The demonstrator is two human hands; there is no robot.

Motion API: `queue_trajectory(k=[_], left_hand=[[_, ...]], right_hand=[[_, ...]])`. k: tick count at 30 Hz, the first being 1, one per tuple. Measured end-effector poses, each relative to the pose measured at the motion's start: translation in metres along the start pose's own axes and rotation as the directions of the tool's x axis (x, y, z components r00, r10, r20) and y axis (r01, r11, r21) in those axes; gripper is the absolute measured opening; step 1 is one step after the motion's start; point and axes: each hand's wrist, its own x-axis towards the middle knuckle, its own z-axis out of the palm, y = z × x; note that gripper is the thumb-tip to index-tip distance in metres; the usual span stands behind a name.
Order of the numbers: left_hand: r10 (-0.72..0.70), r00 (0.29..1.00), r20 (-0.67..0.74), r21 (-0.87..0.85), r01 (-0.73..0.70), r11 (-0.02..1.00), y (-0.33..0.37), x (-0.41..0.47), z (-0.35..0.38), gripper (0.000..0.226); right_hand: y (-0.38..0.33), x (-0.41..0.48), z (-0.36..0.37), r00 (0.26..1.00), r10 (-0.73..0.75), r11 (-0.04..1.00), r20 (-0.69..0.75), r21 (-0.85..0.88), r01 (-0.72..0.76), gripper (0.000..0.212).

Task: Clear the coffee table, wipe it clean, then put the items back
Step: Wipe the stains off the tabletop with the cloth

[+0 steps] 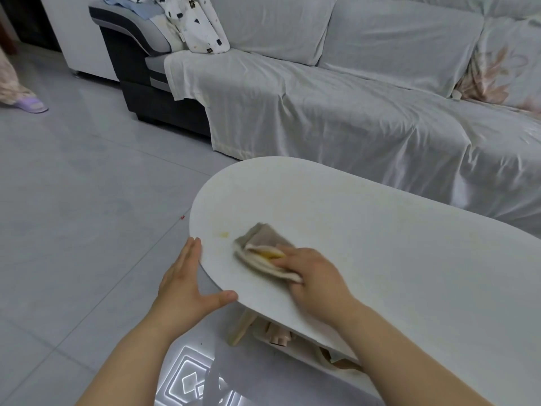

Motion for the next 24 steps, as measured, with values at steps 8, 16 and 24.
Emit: queue_trajectory(k=[8, 16, 24], left_hand=[[0.008, 0.999, 0.032, -0.035, -0.006, 0.999, -0.002, -0.001, -0.008, 0.111], [-0.021, 0.997, 0.073, -0.206, 0.036, 0.978, -0.001, -0.002, -0.016, 0.089], [-0.011, 0.998, 0.064, -0.269, 0.028, 0.963, -0.002, 0.001, -0.013, 0.093]], right_hand=[[0.017, -0.024, -0.021, 0.980, -0.051, 0.996, 0.193, 0.082, 0.036, 0.046], [-0.014, -0.005, 0.004, 0.994, -0.084, 0.996, 0.070, 0.016, 0.083, 0.048], [-0.010, 0.094, 0.017, 0.997, 0.062, 0.989, 0.053, -0.135, -0.054, 0.048]])
